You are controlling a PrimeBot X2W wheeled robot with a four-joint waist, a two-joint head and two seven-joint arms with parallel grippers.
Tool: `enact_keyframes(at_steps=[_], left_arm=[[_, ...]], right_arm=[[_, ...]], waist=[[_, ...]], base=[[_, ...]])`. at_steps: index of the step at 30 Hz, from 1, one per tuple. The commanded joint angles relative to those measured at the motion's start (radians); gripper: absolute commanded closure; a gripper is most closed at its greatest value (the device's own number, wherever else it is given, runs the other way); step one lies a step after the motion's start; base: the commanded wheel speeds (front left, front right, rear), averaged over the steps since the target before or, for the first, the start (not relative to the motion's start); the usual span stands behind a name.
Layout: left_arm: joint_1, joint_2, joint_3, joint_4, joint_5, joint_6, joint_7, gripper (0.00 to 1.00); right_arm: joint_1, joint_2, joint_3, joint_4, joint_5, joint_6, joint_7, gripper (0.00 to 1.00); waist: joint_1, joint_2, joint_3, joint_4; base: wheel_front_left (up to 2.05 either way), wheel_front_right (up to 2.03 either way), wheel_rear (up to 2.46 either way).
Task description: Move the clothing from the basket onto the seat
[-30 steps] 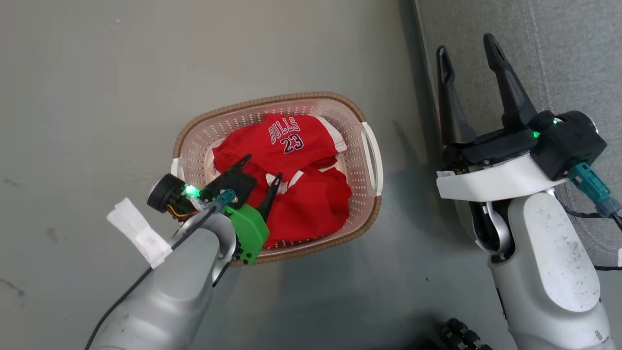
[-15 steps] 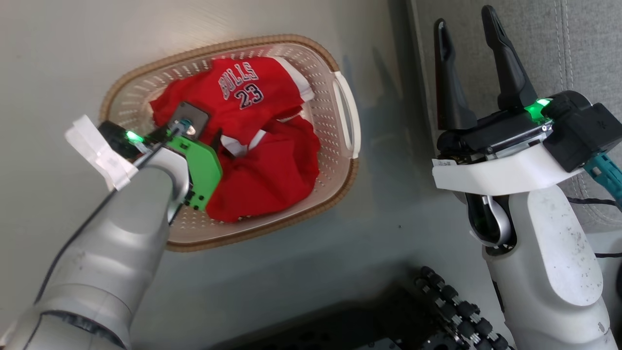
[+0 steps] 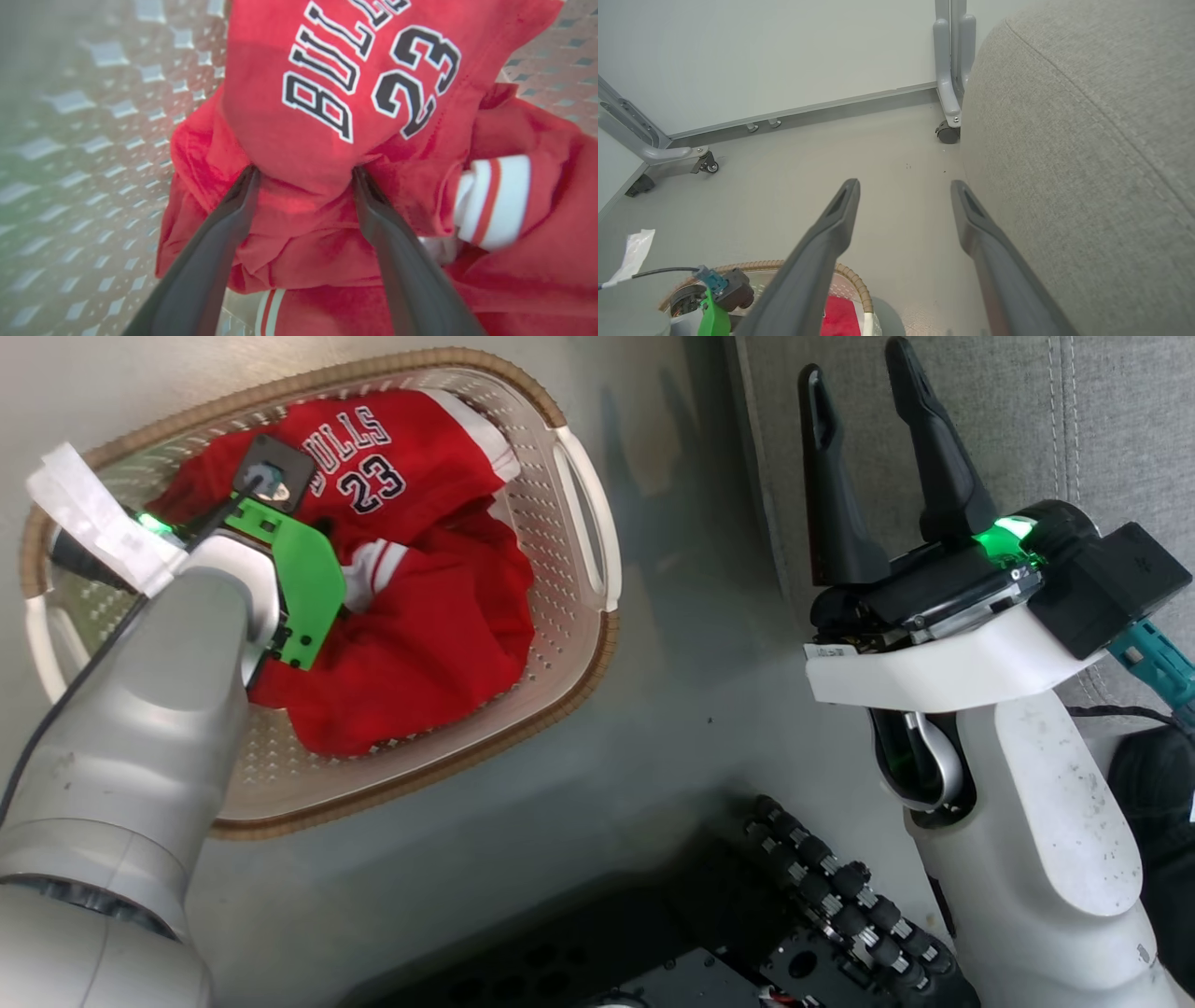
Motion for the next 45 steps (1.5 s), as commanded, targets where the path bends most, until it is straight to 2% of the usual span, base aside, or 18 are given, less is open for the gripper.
enact_keyframes(at_steps=[1, 5, 18, 19, 20, 21, 27, 30, 36, 45], left_arm=[[-0.024, 0.018, -0.002, 0.006, -0.007, 0.008, 0.012, 0.0], [-0.037, 0.036, -0.015, 0.012, 0.006, 0.019, 0.043, 0.0], [-0.001, 0.036, -0.05, 0.023, 0.009, 0.048, 0.12, 0.0], [0.002, 0.036, -0.054, 0.024, 0.01, 0.046, 0.125, 0.15], [0.004, 0.036, -0.054, 0.025, 0.005, 0.042, 0.128, 0.61], [0.006, 0.035, -0.057, 0.025, 0.005, 0.038, 0.131, 1.0], [0.003, 0.042, -0.074, 0.026, 0.005, 0.028, 0.139, 1.0], [-0.008, 0.043, -0.077, 0.022, 0.003, 0.029, 0.11, 1.0], [0.01, 0.046, -0.067, 0.003, -0.013, 0.028, 0.014, 1.0], [0.108, 0.005, -0.069, -0.067, -0.066, 0.001, -0.167, 1.0]], right_arm=[[-0.008, 0.001, 0.007, -0.004, 0.012, 0.0, -0.003, 0.0], [-0.007, 0.001, 0.022, -0.008, 0.032, 0.0, -0.003, 0.0], [0.057, 0.0, 0.014, -0.021, 0.059, 0.0, -0.003, 0.0], [0.06, 0.001, 0.014, -0.021, 0.059, 0.0, -0.003, 0.0], [0.062, 0.001, 0.012, -0.023, 0.058, 0.0, -0.003, 0.0], [0.062, 0.001, 0.01, -0.024, 0.059, 0.0, -0.003, 0.0], [0.06, 0.001, -0.005, -0.036, 0.055, 0.0, -0.003, 0.0], [0.049, 0.001, -0.008, -0.038, 0.051, 0.0, -0.003, 0.0], [0.028, 0.0, -0.001, -0.026, 0.053, 0.0, -0.003, 0.0], [0.068, 0.0, -0.045, 0.014, -0.007, 0.0, -0.003, 0.0]], waist=[[-0.0001, 0.0, 0.035, -0.029], [-0.0001, 0.0, 0.063, -0.05], [-0.0001, 0.0, 0.08, -0.057], [-0.0001, 0.0, 0.08, -0.058], [-0.0001, 0.0, 0.08, -0.058], [-0.0001, 0.0, 0.081, -0.058], [-0.0001, 0.0, 0.078, -0.058], [-0.0001, 0.0, 0.075, -0.057], [-0.0001, 0.0, 0.049, -0.06], [-0.0001, 0.0, -0.109, 0.013]], base=[[0.0, 0.0, 0.0], [0.0, 0.0, 0.0], [0.0, 0.0, 0.0], [0.0, 0.0, 0.0], [0.0, 0.0, 0.0], [0.0, 0.0, 0.0], [0.0, 0.0, 0.0], [0.0, 0.0, 0.0], [0.0, 0.0, 0.0], [0.0, 0.0, 0.0]])
